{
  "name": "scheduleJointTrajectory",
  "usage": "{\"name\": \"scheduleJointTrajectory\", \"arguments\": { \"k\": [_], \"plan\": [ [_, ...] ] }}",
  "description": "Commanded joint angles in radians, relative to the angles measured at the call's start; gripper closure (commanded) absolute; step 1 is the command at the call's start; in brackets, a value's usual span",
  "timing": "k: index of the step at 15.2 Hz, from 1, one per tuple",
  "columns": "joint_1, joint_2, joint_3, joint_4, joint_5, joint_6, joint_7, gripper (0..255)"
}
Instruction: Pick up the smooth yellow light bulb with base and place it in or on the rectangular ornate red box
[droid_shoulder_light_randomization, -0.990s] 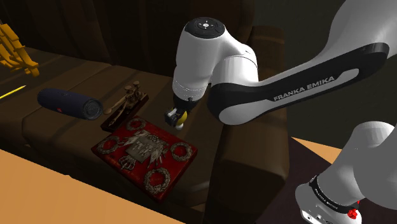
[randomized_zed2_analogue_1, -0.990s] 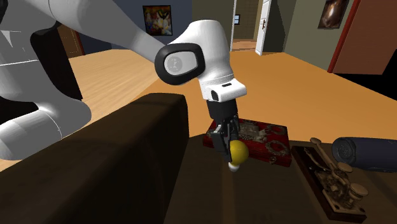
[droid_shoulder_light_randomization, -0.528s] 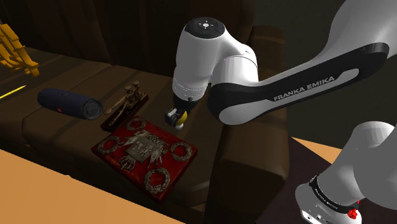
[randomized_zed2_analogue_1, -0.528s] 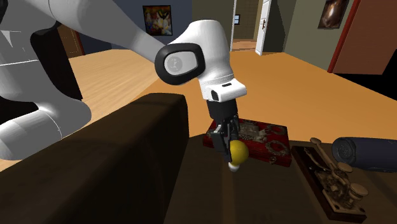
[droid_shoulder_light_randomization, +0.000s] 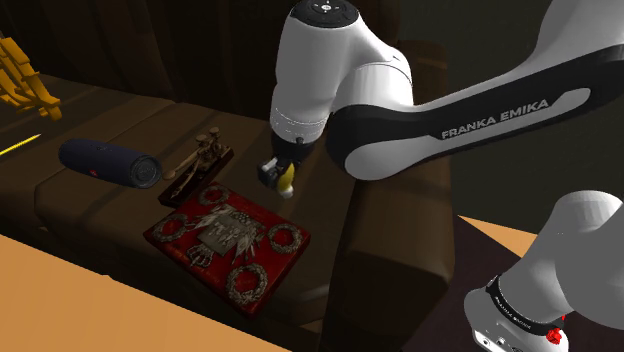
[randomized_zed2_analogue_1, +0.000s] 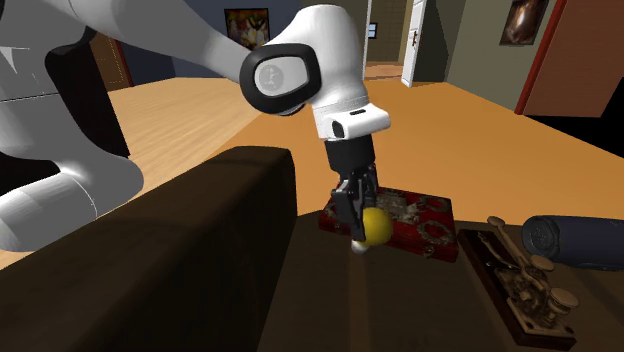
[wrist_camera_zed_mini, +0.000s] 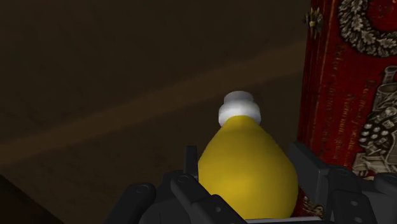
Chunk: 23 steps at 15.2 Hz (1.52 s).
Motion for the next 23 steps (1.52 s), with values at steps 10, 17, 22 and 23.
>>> {"name": "scheduleJointTrajectory", "arguments": {
  "k": [10, 17, 22, 23],
  "plan": [
    [0.005, -0.033, -0.005, 0.117, 0.035, -0.145, -0.045, 255],
    [0.013, -0.022, 0.009, 0.206, 0.036, -0.227, -0.035, 255],
    [0.058, 0.081, 0.088, 0.342, -0.023, -0.295, 0.096, 255],
    [0.069, 0.106, 0.102, 0.374, -0.037, -0.311, 0.122, 255]
  ]
}}
